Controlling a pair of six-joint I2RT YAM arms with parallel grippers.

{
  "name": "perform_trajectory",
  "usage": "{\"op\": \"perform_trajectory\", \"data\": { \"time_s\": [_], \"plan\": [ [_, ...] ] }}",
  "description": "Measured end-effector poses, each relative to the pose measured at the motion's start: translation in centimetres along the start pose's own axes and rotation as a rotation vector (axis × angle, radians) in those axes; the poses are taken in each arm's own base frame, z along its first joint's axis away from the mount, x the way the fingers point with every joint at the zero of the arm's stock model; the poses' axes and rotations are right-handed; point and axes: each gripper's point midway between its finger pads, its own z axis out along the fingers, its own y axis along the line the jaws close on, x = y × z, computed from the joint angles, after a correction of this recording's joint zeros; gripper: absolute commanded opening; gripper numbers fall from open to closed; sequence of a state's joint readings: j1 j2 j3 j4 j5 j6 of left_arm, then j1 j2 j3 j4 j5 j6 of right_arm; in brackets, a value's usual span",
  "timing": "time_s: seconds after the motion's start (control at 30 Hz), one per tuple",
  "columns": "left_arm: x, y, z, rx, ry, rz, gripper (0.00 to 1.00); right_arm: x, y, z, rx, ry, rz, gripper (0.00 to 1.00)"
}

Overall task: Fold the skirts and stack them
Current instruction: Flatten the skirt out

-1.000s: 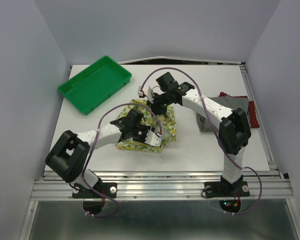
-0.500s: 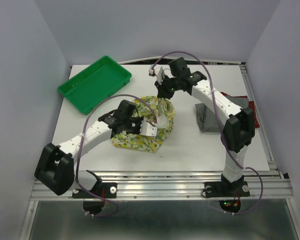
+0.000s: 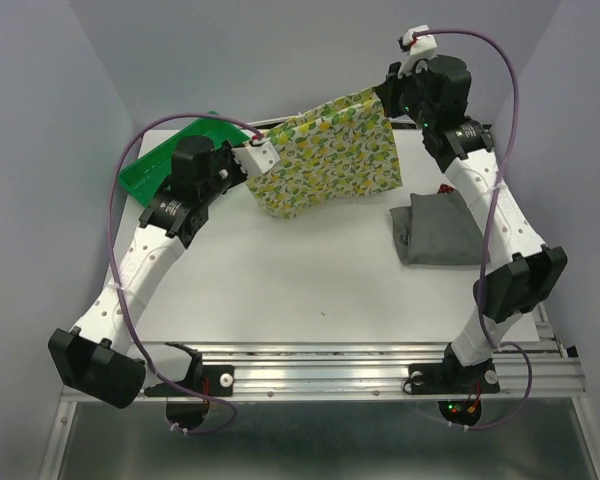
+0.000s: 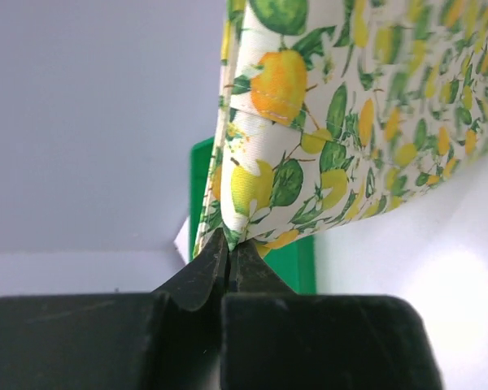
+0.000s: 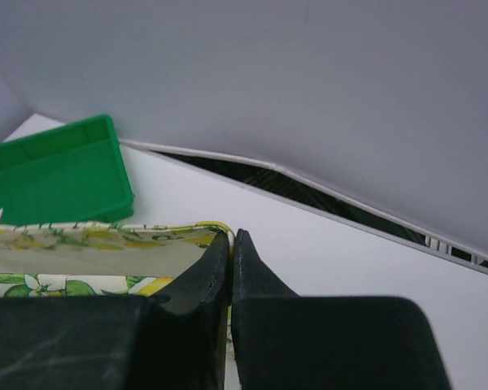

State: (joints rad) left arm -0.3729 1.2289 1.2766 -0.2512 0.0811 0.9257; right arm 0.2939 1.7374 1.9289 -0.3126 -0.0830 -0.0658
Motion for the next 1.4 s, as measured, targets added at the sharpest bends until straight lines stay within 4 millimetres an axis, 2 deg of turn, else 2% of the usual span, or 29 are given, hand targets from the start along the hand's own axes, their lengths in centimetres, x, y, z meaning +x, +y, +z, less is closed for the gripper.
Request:
{"op": "perform_trajectory", "data": {
  "time_s": [0.1,0.17,0.3,0.37,0.47,0.6,0.73,0.83,0.93,1.0,1.13,1.23,1.33,1.4],
  "plan": [
    [-1.3,2.6,-0.6,-0.103,-0.028,-0.014,0.00,-3.2,-0.4,-1.5,0.049,-0.090,0.026,0.01],
    [-2.2,3.7,-1.4,-0.151,-0.058,-0.016,0.00,-4.4,-0.5,-2.7,0.063,-0.128,0.039,0.01],
    [-3.8,5.4,-3.4,-0.229,-0.119,-0.016,0.00,-4.9,-0.3,-4.6,0.062,-0.158,0.053,0.01],
    [-4.3,6.1,-3.9,-0.259,-0.135,-0.017,0.00,-5.1,-0.1,-4.7,0.062,-0.168,0.055,0.01],
    [-4.3,6.5,-3.6,-0.278,-0.133,-0.018,0.00,-4.7,-0.1,-4.2,0.062,-0.167,0.054,0.01],
    [-3.1,6.4,-0.8,-0.286,-0.086,-0.021,0.00,-3.5,-0.6,-2.3,0.085,-0.150,0.049,0.01],
    [-0.8,5.6,4.2,-0.248,0.007,-0.042,0.00,-1.0,-2.1,1.8,0.137,-0.097,0.029,0.01],
    [0.0,6.2,7.5,-0.242,0.045,-0.074,0.00,0.5,-3.3,4.9,0.174,-0.073,0.013,0.01],
    [-0.2,7.8,9.2,-0.265,0.044,-0.116,0.00,1.2,-4.1,6.5,0.196,-0.061,0.002,0.01],
    [-0.8,8.8,9.2,-0.286,0.027,-0.131,0.00,0.4,-4.3,6.9,0.204,-0.082,-0.004,0.00],
    [-2.3,10.0,7.9,-0.300,-0.028,-0.145,0.00,-1.9,-4.2,5.7,0.200,-0.132,-0.007,0.01],
    [-2.7,8.7,5.9,-0.262,-0.072,-0.136,0.00,-1.5,-3.3,2.8,0.162,-0.115,-0.012,0.01],
    [-1.5,4.8,3.2,-0.171,-0.094,-0.109,0.00,0.4,-1.5,-1.2,0.083,-0.086,-0.018,0.01],
    [0.4,1.0,1.9,-0.088,-0.086,-0.084,0.00,3.5,-0.2,-3.2,0.024,-0.033,-0.019,0.01]
  ]
}}
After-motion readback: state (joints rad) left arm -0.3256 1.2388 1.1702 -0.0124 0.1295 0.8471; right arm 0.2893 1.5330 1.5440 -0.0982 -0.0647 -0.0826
